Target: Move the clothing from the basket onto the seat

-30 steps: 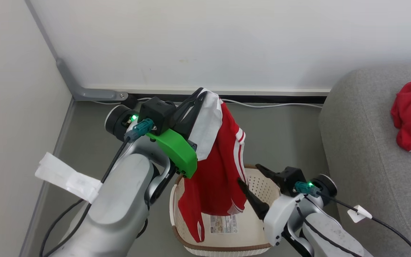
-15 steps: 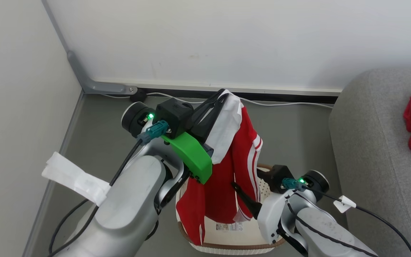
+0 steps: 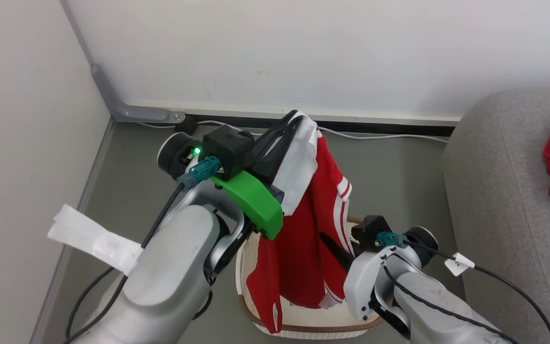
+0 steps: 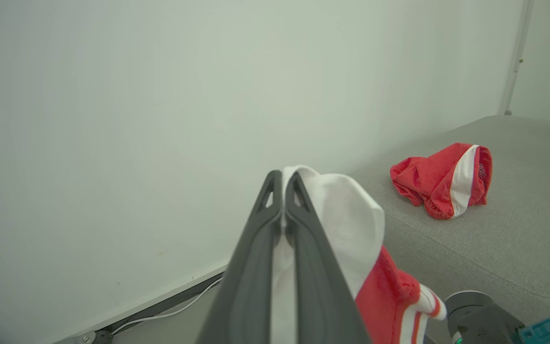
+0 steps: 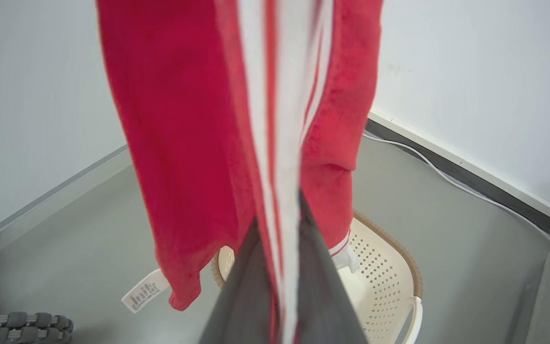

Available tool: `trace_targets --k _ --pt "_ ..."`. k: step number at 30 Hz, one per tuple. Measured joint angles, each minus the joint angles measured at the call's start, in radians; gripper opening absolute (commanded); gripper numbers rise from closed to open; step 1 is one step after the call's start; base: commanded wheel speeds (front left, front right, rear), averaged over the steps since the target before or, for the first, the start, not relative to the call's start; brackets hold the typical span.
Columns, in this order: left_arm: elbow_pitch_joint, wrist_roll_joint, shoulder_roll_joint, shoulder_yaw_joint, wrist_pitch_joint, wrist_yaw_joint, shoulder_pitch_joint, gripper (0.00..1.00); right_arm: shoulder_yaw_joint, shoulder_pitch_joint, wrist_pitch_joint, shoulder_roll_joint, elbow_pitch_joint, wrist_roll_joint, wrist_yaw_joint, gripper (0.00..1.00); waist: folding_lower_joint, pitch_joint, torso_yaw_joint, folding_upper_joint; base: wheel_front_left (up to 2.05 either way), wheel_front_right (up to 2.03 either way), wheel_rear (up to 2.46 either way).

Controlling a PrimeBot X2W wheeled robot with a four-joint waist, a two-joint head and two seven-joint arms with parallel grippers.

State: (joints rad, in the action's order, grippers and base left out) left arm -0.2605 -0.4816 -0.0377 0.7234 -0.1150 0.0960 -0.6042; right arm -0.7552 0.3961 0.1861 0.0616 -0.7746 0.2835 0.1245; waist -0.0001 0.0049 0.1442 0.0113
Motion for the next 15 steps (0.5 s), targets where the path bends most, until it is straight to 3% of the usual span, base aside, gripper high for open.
trace_targets --k 10,12,13,14,15 --pt "-0.050 -0.054 -0.035 -0.065 0.001 -0.045 0.068 0.00 0.007 0.035 0.026 0.001 0.004 0.062 0.000 0.00 0.0000 -0.005 -0.043 0.0000 0.00 0.00 0.00" --pt "-0.061 -0.062 -0.044 -0.077 0.000 -0.052 0.086 0.29 0.011 0.042 0.034 0.002 0.005 0.070 0.000 0.00 0.0000 -0.007 -0.054 0.0000 0.00 0.00 0.00" --pt "-0.065 -0.064 -0.046 -0.081 -0.001 -0.054 0.094 0.53 0.013 0.048 0.035 0.005 0.007 0.072 0.000 0.00 0.0001 -0.008 -0.059 0.0000 0.00 0.00 0.00" --pt "-0.069 -0.071 -0.047 -0.087 -0.002 -0.054 0.103 0.83 0.015 0.053 0.035 0.009 0.010 0.076 0.000 0.00 0.0001 -0.009 -0.065 0.0000 0.00 0.00 0.00" --pt "-0.073 -0.076 -0.048 -0.092 -0.002 -0.058 0.110 0.99 0.017 0.058 0.035 0.014 0.012 0.079 0.000 0.00 0.0001 -0.010 -0.071 0.0000 0.00 0.00 0.00"
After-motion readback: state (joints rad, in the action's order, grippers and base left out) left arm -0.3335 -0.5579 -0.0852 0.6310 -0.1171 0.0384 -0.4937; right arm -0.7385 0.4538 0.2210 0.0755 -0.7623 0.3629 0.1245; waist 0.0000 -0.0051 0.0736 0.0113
